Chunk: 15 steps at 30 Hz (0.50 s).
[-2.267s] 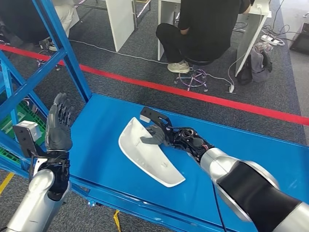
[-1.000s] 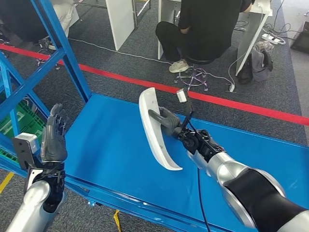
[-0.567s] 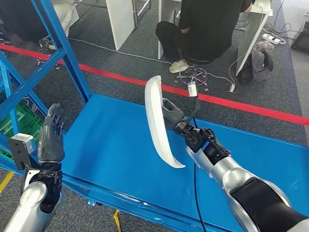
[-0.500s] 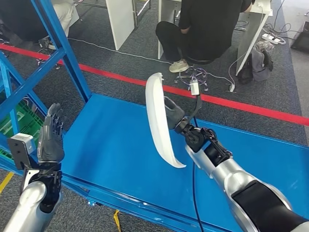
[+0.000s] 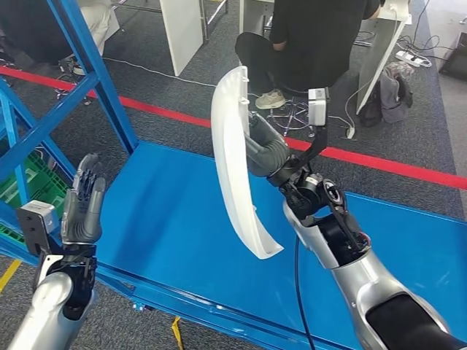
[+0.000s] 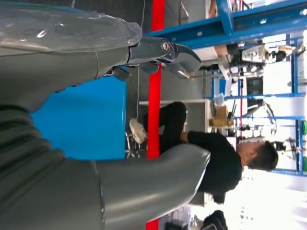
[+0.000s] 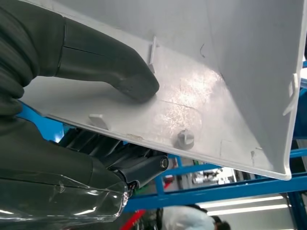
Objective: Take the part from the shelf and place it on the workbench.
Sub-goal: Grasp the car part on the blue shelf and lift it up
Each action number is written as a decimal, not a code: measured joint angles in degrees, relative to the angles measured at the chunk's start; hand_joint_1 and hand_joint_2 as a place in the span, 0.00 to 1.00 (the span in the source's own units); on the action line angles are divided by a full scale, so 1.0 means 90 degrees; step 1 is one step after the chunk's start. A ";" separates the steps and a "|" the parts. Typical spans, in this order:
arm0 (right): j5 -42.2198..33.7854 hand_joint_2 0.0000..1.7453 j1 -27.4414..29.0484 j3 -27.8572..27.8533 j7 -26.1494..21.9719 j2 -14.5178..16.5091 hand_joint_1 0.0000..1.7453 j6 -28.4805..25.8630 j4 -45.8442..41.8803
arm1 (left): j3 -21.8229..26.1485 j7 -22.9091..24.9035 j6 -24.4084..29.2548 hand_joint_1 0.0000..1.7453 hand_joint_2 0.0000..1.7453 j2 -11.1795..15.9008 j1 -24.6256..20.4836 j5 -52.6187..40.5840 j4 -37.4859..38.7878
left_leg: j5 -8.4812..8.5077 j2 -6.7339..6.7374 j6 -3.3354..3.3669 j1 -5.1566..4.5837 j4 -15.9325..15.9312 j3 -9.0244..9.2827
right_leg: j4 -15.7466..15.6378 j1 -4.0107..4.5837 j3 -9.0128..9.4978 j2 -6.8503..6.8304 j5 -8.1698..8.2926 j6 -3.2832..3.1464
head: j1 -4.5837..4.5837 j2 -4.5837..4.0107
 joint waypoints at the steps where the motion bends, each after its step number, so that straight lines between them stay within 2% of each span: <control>1: 0.0073 1.00 0.0018 -0.0019 0.0013 -0.0016 1.00 -0.0049 -0.0156 | 0.0002 0.0004 -0.0027 0.00 1.00 -0.0013 -0.0003 0.0012 0.0000 | 0.0000 0.0000 0.0000 0.0000 0.0000 0.0000 | 0.0000 0.0000 0.0000 0.0000 0.0000 0.0000 | 0.0000 0.0000; 9: 0.0472 1.00 0.0135 -0.0145 -0.0067 -0.0123 1.00 -0.0170 -0.0968 | 0.0007 -0.0142 0.0048 0.00 1.00 -0.0078 -0.0080 -0.0271 0.0002 | -0.0001 0.0000 0.0001 -0.0001 0.0000 0.0000 | 0.0000 0.0000 0.0000 0.0001 0.0000 0.0000 | 0.0001 0.0000; 15: 0.0844 1.00 0.0154 -0.0194 -0.0115 -0.0178 1.00 -0.0320 -0.1268 | 0.0007 -0.0477 0.0135 0.00 1.00 -0.0139 -0.0066 -0.0407 0.0002 | -0.0002 0.0000 0.0002 0.0000 0.0000 -0.0001 | 0.0000 0.0000 0.0001 0.0001 0.0000 0.0000 | -0.0001 0.0000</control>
